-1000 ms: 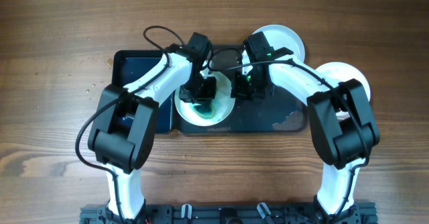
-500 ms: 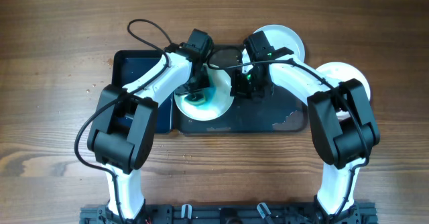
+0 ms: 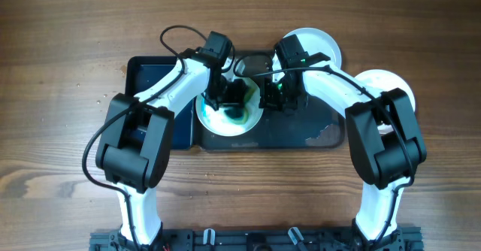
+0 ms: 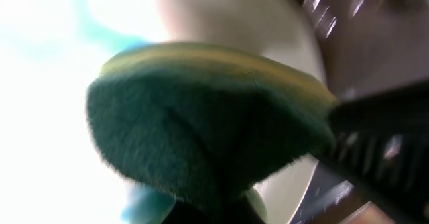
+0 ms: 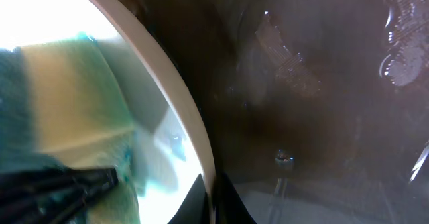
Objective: Clean dirty plates on tray and stack at the side
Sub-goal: 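Scrub the second plate with the sponge while the right gripper holds it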
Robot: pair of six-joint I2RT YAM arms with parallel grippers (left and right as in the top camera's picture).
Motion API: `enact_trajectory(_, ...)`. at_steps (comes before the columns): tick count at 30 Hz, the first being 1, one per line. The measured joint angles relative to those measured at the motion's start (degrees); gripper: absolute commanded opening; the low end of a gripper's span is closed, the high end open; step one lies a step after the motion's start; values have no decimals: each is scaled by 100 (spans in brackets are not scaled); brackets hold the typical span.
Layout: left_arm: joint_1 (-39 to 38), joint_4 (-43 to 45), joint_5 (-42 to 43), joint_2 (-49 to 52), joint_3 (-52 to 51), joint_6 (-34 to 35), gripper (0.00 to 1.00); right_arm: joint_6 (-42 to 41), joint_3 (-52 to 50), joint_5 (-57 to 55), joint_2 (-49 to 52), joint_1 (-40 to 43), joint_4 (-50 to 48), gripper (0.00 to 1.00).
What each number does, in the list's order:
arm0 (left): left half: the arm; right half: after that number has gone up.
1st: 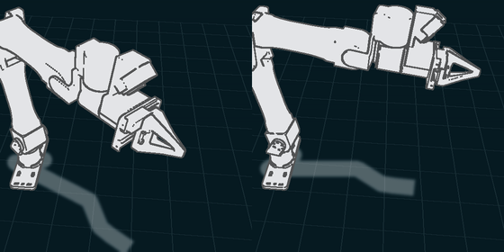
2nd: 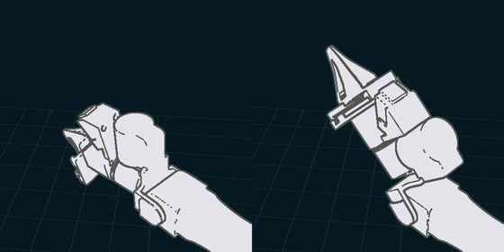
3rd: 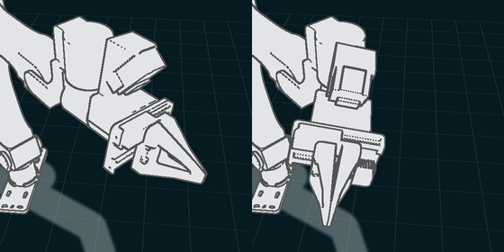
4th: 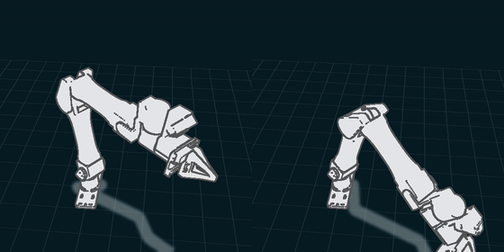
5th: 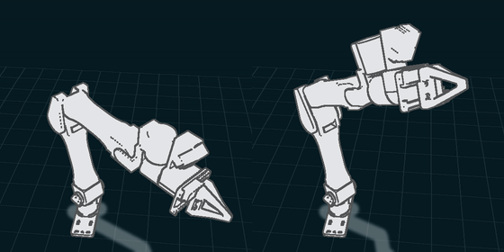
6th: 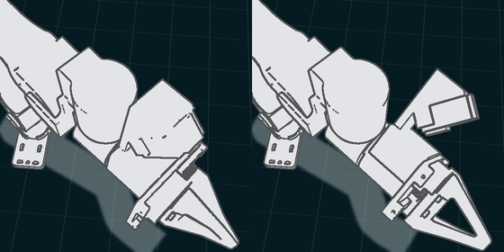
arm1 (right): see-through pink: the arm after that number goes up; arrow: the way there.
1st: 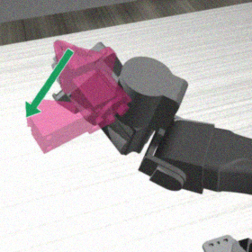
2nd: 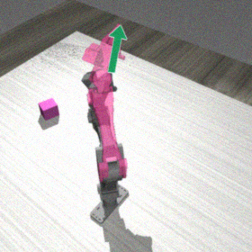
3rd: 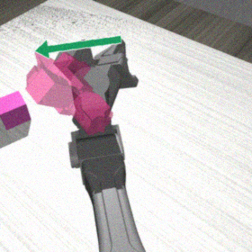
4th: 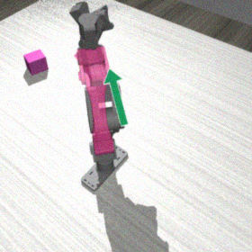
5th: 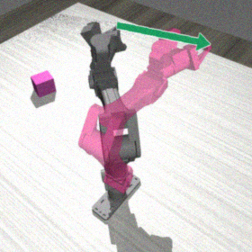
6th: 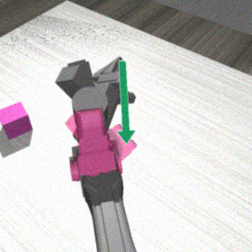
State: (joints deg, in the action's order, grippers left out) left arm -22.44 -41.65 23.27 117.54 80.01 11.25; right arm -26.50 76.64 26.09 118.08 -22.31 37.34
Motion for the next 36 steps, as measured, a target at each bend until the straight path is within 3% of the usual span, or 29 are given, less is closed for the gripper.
enact_trajectory(5,79,245,-1464,2,0,1099,4,-2,2,4,2,-2,-39,4)
enact_trajectory(8,83,-109,-2341,0,52,1812,4,-2,2,4,0,-11,-57,4)
enact_trajectory(11,85,-647,-2581,-2,107,1963,4,2,2,13,0,-11,-55,4)
enact_trajectory(15,92,-1274,-2155,-2,127,1471,4,42,2,48,0,-11,-15,4)
enact_trajectory(19,133,-1423,-1027,-2,92,490,4,92,2,50,0,-9,-9,4)
enact_trajectory(25,101,-210,-52,0,4,129,4,61,2,68,0,-9,-13,4)
enact_trajectory(29,63,348,-1305,0,2,1047,4,59,2,70,0,-4,-31,4)
enact_trajectory(32,-57,-37,-2531,0,52,1821,4,42,2,70,0,-4,-46,4)
enact_trajectory(36,-68,-737,-3064,-2,155,2052,4,44,2,74,0,-4,-61,4)
